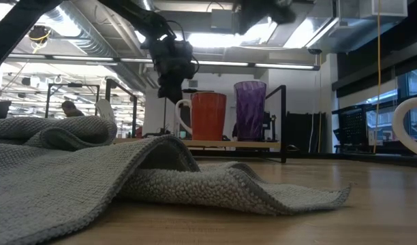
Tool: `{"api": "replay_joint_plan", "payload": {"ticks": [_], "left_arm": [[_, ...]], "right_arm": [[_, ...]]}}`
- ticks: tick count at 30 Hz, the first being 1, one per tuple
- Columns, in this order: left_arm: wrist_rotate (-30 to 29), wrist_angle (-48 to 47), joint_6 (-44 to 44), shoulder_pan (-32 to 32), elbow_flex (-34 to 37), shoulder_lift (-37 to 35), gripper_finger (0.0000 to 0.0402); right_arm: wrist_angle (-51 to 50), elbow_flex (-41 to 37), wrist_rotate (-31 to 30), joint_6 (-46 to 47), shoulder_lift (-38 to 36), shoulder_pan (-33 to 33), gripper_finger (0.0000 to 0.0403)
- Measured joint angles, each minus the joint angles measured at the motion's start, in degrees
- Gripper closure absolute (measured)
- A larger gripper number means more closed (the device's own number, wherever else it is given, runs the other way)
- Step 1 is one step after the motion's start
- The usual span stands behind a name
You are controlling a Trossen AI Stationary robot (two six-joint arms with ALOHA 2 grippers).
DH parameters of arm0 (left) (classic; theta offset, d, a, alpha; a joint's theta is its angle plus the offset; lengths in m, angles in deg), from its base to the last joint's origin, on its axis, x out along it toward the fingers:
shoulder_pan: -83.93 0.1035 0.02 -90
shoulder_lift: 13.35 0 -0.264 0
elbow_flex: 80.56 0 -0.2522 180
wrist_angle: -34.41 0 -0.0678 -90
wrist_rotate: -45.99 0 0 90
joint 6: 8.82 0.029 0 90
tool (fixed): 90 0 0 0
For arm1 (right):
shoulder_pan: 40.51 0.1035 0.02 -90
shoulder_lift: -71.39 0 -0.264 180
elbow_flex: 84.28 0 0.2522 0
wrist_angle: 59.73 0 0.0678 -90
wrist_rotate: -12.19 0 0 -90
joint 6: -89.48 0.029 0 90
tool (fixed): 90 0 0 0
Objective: Stack small to large cups/mugs on shelf
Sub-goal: Put the orange mug on the shelf
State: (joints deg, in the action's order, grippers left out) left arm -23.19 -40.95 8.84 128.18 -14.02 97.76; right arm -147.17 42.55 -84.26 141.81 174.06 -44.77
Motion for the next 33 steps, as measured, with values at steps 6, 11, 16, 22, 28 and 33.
{"api": "replay_joint_plan", "payload": {"ticks": [6, 11, 16, 22, 28, 33], "left_arm": [[2.62, 0.36, 0.23, -0.06, 0.0, -0.01, 0.0349], [3.22, -0.16, 0.96, -0.06, 0.0, -0.02, 0.0349], [5.84, 0.98, 0.91, -0.08, 2.65, -0.13, 0.0349], [6.3, 3.41, 0.57, -0.06, 7.58, -0.07, 0.0349], [8.98, 5.95, -0.62, -0.2, 10.05, -0.07, 0.0349], [8.94, 6.2, -0.61, -0.39, 10.08, -0.27, 0.0349]], "right_arm": [[1.16, 0.0, 3.72, -3.31, 4.89, -3.96, 0.0399], [1.8, 0.01, 4.6, -5.04, 7.1, -5.23, 0.04], [3.96, 0.01, 4.71, -7.71, 9.62, -6.3, 0.04], [5.2, 0.02, 3.19, -10.39, 10.67, -8.33, 0.04], [5.35, 0.03, 3.38, -13.15, 12.26, -10.97, 0.04], [5.53, 0.03, 3.65, -15.21, 13.8, -11.96, 0.0399]]}}
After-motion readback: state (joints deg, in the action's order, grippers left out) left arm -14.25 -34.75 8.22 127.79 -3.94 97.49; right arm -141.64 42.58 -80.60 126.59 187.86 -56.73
